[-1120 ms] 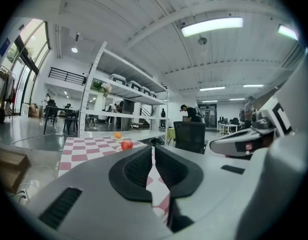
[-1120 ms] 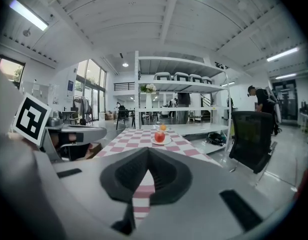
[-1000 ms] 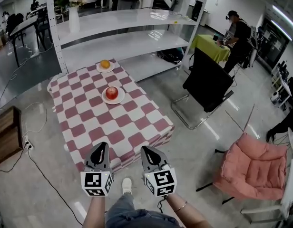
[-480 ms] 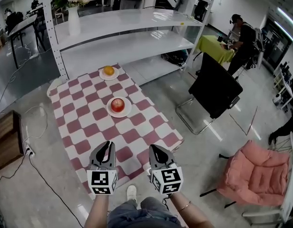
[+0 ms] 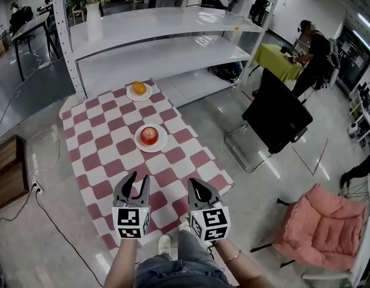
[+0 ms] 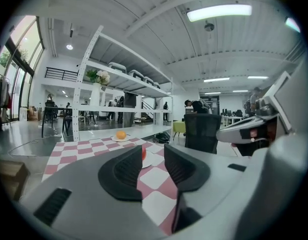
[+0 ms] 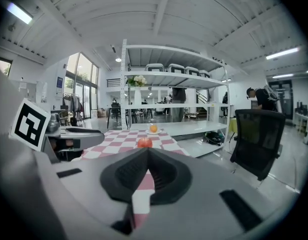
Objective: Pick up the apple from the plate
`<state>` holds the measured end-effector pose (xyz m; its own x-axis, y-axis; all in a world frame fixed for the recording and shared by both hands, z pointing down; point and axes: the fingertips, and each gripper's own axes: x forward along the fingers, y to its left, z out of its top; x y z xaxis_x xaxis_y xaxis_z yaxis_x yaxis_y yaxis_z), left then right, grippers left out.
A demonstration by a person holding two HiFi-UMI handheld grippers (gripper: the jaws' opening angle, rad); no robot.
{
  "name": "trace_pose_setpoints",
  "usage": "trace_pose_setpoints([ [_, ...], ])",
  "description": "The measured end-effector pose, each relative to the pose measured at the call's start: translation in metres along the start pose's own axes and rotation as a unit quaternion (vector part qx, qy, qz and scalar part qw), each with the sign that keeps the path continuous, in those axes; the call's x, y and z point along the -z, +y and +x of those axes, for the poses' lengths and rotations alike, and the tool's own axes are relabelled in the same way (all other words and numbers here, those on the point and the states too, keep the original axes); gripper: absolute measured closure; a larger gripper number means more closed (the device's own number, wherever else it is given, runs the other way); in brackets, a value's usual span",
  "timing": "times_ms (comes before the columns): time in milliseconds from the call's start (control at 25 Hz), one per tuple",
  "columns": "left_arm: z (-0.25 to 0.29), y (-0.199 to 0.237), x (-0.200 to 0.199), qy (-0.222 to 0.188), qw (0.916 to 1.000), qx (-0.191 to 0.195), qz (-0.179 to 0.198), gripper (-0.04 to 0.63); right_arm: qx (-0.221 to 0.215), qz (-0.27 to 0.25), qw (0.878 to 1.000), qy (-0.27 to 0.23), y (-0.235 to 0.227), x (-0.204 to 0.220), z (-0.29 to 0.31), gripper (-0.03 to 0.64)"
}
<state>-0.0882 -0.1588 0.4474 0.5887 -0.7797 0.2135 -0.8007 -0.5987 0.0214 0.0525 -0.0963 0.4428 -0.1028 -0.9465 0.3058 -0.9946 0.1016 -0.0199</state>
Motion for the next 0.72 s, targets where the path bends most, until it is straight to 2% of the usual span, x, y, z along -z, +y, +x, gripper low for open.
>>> trace_pose_setpoints([
  [320,0.054,0.014,0.011,0.034,0.999,-0.026,-0.016,0.399,-0.055,-0.016,0.998,0.009,-0.015,-0.01,0.057,0.607],
  [520,0.093,0.021,0.019,0.048,0.9971,-0.052,-0.026,0.342,-0.086,-0.025,0.996,0.022,-0.032,-0.011,0.094,0.607],
  [720,0.125,0.025,0.03,0.061,0.9943,-0.078,-0.04,0.325,-0.114,-0.031,0.992,0.036,-0.048,-0.009,0.127,0.607],
])
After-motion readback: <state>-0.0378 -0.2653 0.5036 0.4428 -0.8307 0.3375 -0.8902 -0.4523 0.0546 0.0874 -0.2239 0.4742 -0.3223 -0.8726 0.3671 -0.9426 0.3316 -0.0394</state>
